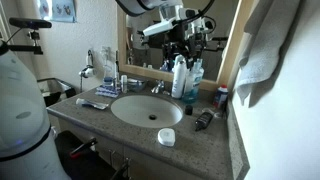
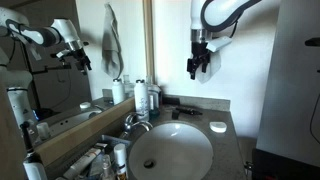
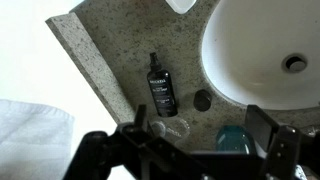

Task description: Pick the object and put it in the basket

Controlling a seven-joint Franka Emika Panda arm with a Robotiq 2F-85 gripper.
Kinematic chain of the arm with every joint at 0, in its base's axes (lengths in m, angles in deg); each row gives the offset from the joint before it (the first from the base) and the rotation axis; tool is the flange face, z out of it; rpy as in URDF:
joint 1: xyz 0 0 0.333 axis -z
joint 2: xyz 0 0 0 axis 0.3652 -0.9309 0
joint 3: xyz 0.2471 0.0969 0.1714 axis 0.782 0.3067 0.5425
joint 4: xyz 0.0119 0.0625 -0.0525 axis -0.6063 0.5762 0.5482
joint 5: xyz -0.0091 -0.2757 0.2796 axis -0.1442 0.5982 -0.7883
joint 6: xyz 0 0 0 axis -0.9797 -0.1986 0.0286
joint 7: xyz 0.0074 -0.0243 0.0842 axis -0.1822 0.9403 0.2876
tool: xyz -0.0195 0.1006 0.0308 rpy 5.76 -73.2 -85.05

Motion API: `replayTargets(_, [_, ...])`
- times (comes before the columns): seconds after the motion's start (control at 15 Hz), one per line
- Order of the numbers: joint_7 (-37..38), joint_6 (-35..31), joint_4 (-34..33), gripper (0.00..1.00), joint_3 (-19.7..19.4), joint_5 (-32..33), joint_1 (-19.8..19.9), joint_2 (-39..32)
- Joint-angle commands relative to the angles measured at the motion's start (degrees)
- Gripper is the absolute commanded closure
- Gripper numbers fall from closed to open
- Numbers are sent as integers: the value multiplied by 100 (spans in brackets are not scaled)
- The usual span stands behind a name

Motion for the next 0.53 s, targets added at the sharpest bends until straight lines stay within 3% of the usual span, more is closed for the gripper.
replayTargets(0.0, [28,29,-17,0,-104,41,-117,-2])
replayTargets(0.47, [-138,-231,408,0,-424,-190,-148,-192])
